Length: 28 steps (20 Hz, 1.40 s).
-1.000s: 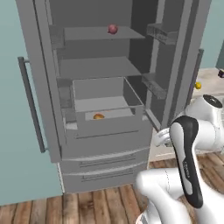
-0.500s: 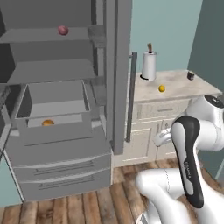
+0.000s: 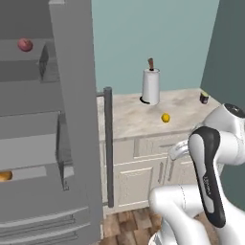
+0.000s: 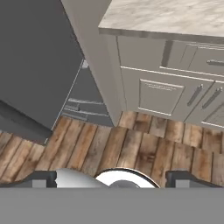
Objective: Place the lemon and potato inside the fridge drawer. Close the drawer after placing the vegetables.
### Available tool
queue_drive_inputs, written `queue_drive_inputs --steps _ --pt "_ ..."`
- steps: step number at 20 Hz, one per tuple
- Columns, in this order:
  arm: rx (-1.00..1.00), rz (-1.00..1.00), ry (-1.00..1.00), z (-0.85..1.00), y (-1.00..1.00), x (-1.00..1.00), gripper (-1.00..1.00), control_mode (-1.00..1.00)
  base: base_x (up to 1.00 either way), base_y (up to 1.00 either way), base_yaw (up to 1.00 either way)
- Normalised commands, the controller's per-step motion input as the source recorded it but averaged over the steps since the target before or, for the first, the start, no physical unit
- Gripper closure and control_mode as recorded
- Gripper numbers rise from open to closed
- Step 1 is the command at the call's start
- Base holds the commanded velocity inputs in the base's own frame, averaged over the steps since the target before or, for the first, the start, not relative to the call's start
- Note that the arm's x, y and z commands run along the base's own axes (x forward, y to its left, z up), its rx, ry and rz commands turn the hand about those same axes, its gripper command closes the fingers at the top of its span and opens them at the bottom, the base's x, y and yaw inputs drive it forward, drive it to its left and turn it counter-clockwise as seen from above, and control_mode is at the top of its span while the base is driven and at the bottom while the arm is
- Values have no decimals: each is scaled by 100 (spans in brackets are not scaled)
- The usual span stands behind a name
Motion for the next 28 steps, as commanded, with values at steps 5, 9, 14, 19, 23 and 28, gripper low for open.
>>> queue_drive_inputs --steps 5,9,14,19,23,28 --pt "0 0 0 0 0 0 -100 100 89 -55 0" --pt "0 0 0 0 0 0 -100 100 69 -55 0" --pt "0 0 0 0 0 0 -100 100 28 -24 0" --pt "7 -6 4 -1 -23 56 -100 -100 0 0 0" --pt "9 -10 18 -18 -32 100 -100 -100 0 0 0" --pt "4 -17 14 -12 -27 88 -100 -100 0 0 0"
